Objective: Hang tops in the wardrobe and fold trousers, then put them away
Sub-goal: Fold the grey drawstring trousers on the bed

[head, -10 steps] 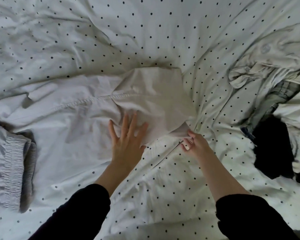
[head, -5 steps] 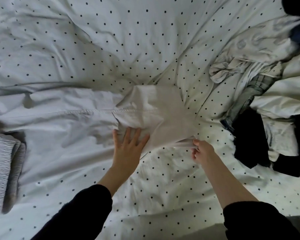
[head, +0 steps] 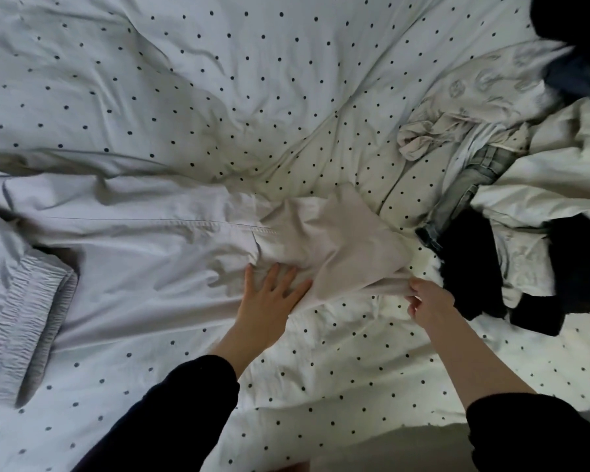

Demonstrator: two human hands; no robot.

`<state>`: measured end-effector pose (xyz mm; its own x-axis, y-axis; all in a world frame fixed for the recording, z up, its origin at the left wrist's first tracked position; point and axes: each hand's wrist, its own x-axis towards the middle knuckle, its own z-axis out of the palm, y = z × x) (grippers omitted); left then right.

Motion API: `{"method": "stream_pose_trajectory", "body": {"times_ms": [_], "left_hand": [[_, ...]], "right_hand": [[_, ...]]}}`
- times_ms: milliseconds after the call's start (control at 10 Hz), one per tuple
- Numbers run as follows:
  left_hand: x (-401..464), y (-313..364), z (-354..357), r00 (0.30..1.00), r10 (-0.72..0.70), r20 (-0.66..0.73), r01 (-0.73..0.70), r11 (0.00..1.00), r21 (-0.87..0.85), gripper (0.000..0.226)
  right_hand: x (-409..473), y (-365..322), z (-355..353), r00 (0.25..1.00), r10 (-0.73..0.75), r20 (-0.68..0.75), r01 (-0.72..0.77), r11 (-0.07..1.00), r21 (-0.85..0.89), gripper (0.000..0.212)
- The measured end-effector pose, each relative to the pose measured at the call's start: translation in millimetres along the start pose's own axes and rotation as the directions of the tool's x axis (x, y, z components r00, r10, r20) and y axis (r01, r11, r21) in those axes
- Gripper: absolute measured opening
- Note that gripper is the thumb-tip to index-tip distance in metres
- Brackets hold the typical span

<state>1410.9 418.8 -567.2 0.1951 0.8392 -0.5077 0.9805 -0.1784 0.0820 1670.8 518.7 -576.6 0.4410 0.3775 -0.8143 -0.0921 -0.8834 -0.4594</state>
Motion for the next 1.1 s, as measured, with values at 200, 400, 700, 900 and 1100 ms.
{"method": "stream_pose_trajectory", "body": {"times_ms": [200, 400, 700, 900, 1100], "left_hand": [[-15.4, 2.0, 17.1, 0.995, -0.02, 0.094, 0.02, 1.0, -0.002, 0.066], [-14.3, 0.6, 26.2, 0.996, -0.024, 0.082, 0.021, 0.999, 0.035, 0.069], [-29.6, -9.7, 10.1, 0.993, 0.017, 0.113, -0.003, 0.993, -0.121, 0.061], [-69.4, -39.9, -47.5, 0.906, -0.063, -0.418, -0.005, 0.987, -0.159, 0.071], [-132.5, -135.2, -90.9, 0.725, -0.287, -0.626, 0.234, 0.958, -0.167, 0.061]], "right_hand": [[-22.2, -7.6, 29.6, 0.938, -0.347, -0.02, 0.296, 0.828, -0.475, 0.041], [-15.1, -8.4, 33.4, 0.91, -0.399, 0.114, 0.356, 0.61, -0.708, 0.018], [-43.1, 14.4, 12.8, 0.944, -0.329, 0.026, 0.223, 0.577, -0.786, 0.041], [-120.0, 27.3, 83.1, 0.751, -0.502, 0.429, 0.621, 0.317, -0.717, 0.055], [-249.1, 57.7, 180.9, 0.365, -0.549, 0.752, 0.915, 0.063, -0.398, 0.051]]}}
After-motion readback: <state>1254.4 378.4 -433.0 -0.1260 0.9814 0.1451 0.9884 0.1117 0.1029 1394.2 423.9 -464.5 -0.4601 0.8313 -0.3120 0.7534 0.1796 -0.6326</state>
